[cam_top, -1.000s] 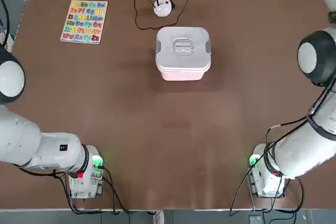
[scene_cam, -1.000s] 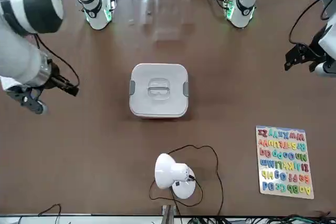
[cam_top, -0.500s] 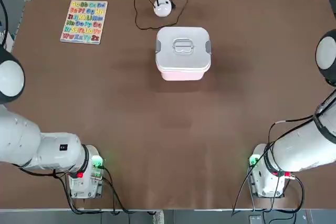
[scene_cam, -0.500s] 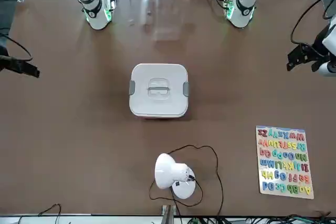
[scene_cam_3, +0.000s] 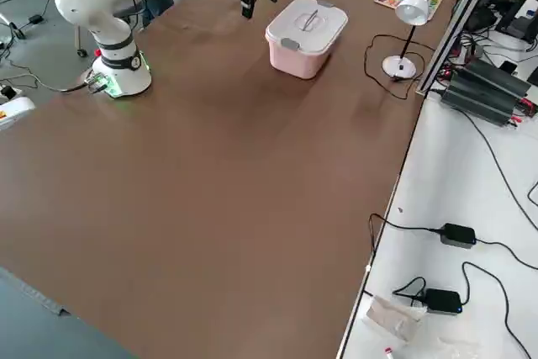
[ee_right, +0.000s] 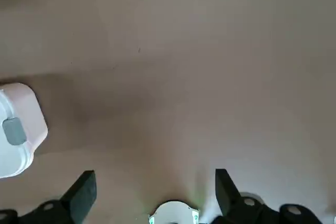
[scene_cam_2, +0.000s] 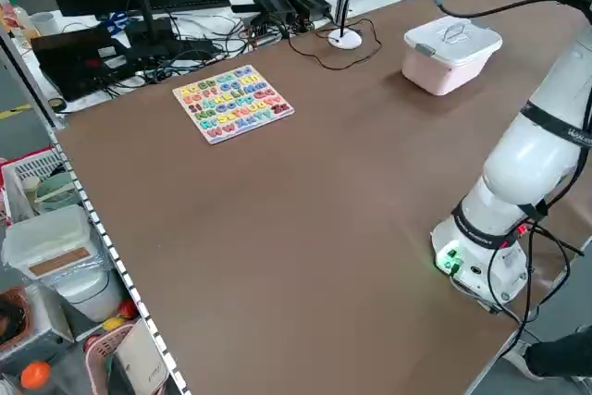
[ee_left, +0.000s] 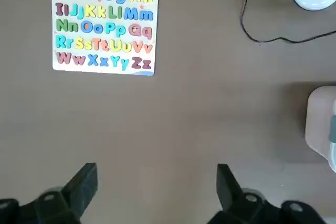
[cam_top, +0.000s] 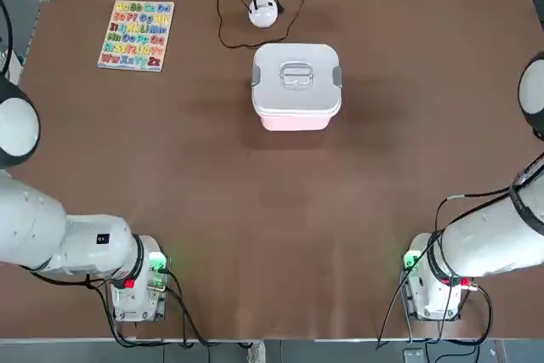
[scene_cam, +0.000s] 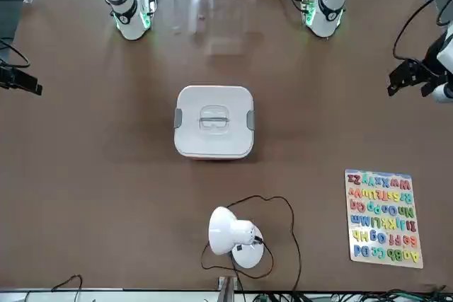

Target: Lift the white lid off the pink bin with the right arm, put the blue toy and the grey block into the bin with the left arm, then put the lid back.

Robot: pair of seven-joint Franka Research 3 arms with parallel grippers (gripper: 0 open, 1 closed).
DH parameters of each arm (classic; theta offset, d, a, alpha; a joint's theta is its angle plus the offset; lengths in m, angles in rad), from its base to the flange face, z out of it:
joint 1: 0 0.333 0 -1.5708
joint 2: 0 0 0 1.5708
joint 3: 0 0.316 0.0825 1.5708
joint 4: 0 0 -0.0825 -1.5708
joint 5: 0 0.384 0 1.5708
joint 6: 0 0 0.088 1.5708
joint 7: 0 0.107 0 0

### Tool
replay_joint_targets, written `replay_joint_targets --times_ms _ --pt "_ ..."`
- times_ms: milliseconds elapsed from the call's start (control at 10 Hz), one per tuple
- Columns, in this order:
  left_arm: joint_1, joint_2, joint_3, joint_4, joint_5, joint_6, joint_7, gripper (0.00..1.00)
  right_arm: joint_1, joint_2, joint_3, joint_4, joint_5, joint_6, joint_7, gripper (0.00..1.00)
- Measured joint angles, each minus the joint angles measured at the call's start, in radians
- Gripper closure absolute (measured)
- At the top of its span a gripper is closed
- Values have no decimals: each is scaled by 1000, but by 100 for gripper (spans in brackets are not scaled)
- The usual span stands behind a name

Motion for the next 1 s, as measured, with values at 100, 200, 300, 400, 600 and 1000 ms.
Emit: replay_joint_targets --times_ms 100,200,300,400,600,1000 --pt "0 0 0 1 0 0 0 0 0 -22 5 -29 -1 14 0 0" --pt "0 0 0 1 0 0 0 0 0 -46 11 -57 -1 24 0 0" --pt "0 0 0 1 0 0 0 0 0 -63 15 -74 -1 26 0 0" --pt "0 0 0 1 0 0 1 0 0 -71 18 -82 -1 26 0 0" --pt "0 0 0 1 0 0 2 0 1 -74 23 -88 -1 28 0 0" --pt "0 0 0 1 0 0 3 0 5 -75 26 -101 -1 36 -1 0"
